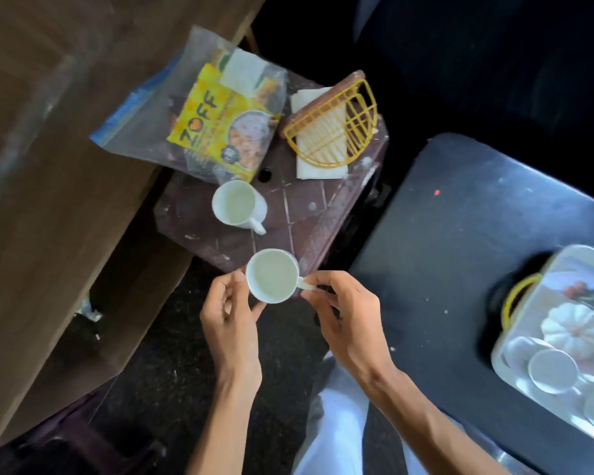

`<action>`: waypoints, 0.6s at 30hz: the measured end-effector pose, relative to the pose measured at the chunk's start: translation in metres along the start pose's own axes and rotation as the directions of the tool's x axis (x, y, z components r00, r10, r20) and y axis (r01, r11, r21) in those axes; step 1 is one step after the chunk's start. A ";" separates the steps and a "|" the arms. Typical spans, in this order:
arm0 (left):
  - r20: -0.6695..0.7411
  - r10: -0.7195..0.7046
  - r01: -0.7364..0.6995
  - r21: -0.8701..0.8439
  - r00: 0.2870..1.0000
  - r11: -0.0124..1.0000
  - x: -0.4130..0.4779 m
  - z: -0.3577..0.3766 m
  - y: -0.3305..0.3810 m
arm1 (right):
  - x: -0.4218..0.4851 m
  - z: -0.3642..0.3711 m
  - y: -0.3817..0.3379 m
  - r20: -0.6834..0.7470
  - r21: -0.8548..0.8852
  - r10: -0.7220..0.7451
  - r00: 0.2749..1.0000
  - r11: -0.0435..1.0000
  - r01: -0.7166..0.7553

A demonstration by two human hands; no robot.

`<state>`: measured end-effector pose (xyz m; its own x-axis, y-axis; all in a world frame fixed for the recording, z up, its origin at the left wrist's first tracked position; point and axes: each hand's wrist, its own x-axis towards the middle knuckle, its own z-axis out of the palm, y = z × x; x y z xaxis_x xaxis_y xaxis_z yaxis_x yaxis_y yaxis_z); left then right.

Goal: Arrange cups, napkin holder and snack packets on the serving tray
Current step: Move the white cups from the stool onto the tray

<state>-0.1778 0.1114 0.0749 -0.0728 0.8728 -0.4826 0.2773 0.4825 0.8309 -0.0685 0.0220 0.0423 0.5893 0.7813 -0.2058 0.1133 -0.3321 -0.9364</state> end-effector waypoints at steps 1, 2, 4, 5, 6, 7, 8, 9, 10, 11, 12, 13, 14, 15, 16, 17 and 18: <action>0.021 -0.001 0.001 -0.003 1.000 1.000 -0.010 0.009 -0.001 | -0.006 -0.013 0.003 -0.022 -0.003 0.006 1.000 1.000 -0.006; 0.045 -0.002 0.002 0.002 0.999 1.000 -0.021 0.019 -0.002 | -0.013 -0.028 0.007 -0.045 0.002 0.020 0.999 1.000 -0.020; 0.106 -0.004 0.003 0.010 0.994 1.000 -0.042 0.043 -0.005 | -0.024 -0.059 0.015 -0.097 -0.009 0.047 0.994 0.999 -0.048; 0.139 -0.005 0.003 0.015 0.990 1.000 -0.053 0.055 -0.006 | -0.029 -0.075 0.020 -0.122 -0.029 0.055 0.991 0.998 -0.059; 0.173 -0.007 0.003 0.020 0.985 1.000 -0.065 0.068 -0.008 | -0.034 -0.092 0.025 -0.144 -0.045 0.063 0.988 0.996 -0.071; 0.205 -0.010 0.005 0.024 0.979 1.000 -0.077 0.081 -0.009 | -0.039 -0.108 0.030 -0.168 -0.052 0.074 0.983 0.995 -0.084; 0.232 -0.012 0.005 0.031 0.973 1.000 -0.087 0.091 -0.011 | -0.044 -0.123 0.034 -0.190 -0.049 0.089 0.978 0.994 -0.100; 0.264 -0.013 0.002 0.041 0.965 0.999 -0.098 0.103 -0.013 | -0.049 -0.140 0.039 -0.219 -0.045 0.104 0.970 0.992 -0.117; 0.297 -0.011 -0.005 0.054 0.955 0.999 -0.110 0.115 -0.016 | -0.054 -0.157 0.044 -0.247 -0.047 0.112 0.963 0.991 -0.128; 0.330 -0.003 -0.021 0.067 0.944 0.998 -0.119 0.125 -0.018 | -0.059 -0.172 0.049 -0.271 -0.057 0.111 0.956 0.990 -0.131; 0.368 0.008 -0.041 0.084 0.930 0.996 -0.131 0.137 -0.022 | -0.065 -0.190 0.054 -0.299 -0.069 0.106 0.948 0.989 -0.133; 0.406 0.017 -0.061 0.096 0.914 0.994 -0.142 0.149 -0.025 | -0.071 -0.207 0.060 -0.324 -0.076 0.102 0.941 0.988 -0.134; 0.441 0.024 -0.078 0.104 0.897 0.992 -0.151 0.159 -0.029 | -0.076 -0.224 0.065 -0.347 -0.083 0.097 0.933 0.988 -0.134; 0.475 0.025 -0.088 0.111 0.880 0.990 -0.161 0.171 -0.032 | -0.080 -0.240 0.070 -0.367 -0.085 0.097 0.925 0.987 -0.137; 0.508 0.021 -0.097 0.124 0.861 0.987 -0.170 0.183 -0.036 | -0.085 -0.255 0.076 -0.383 -0.082 0.102 0.918 0.986 -0.144; 0.540 0.013 -0.106 0.141 0.842 0.984 -0.179 0.195 -0.040 | -0.089 -0.269 0.083 -0.401 -0.080 0.111 0.909 0.985 -0.156; 0.571 0.006 -0.118 0.159 0.821 0.980 -0.187 0.206 -0.044 | -0.093 -0.281 0.089 -0.423 -0.082 0.119 0.898 0.982 -0.168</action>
<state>0.0211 -0.0879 0.0714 0.4886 0.6779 -0.5493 0.4329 0.3583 0.8272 0.1118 -0.2289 0.0578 0.8810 0.4392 -0.1757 0.0776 -0.5007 -0.8622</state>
